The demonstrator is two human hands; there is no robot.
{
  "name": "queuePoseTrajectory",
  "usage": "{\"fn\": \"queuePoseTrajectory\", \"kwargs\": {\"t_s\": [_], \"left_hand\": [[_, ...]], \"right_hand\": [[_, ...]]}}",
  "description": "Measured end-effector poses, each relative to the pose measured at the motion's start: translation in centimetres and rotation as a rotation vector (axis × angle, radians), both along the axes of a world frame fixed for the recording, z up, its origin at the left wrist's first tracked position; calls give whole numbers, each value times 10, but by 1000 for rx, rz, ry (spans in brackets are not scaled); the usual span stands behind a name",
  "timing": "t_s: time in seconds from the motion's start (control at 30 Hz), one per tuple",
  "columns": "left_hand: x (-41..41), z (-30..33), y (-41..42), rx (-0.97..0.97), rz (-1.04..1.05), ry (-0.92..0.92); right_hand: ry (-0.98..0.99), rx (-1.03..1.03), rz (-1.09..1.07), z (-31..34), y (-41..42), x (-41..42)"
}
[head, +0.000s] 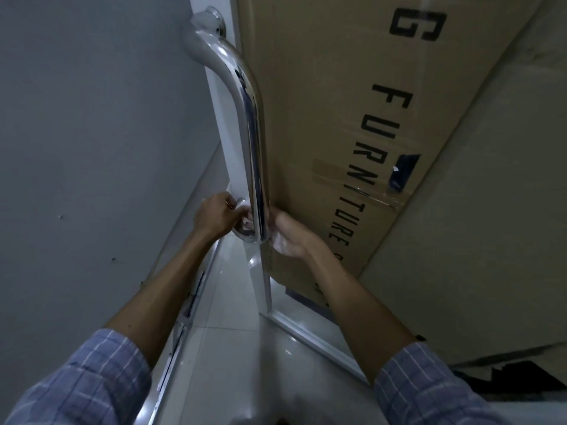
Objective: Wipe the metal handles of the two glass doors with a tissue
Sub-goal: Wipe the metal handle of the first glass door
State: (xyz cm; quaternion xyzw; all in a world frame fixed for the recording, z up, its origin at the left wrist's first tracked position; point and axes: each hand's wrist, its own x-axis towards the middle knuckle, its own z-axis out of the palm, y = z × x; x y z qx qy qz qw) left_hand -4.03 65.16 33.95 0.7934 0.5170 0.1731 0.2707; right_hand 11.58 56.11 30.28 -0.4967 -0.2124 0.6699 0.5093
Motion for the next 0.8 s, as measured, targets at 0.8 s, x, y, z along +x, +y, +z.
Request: {"fn": "queuePoseTrajectory", "kwargs": {"t_s": [0.8], "left_hand": [[-13, -14, 17, -90, -78, -59]], "right_hand": [[-85, -16, 125, 2, 8, 9]]}}
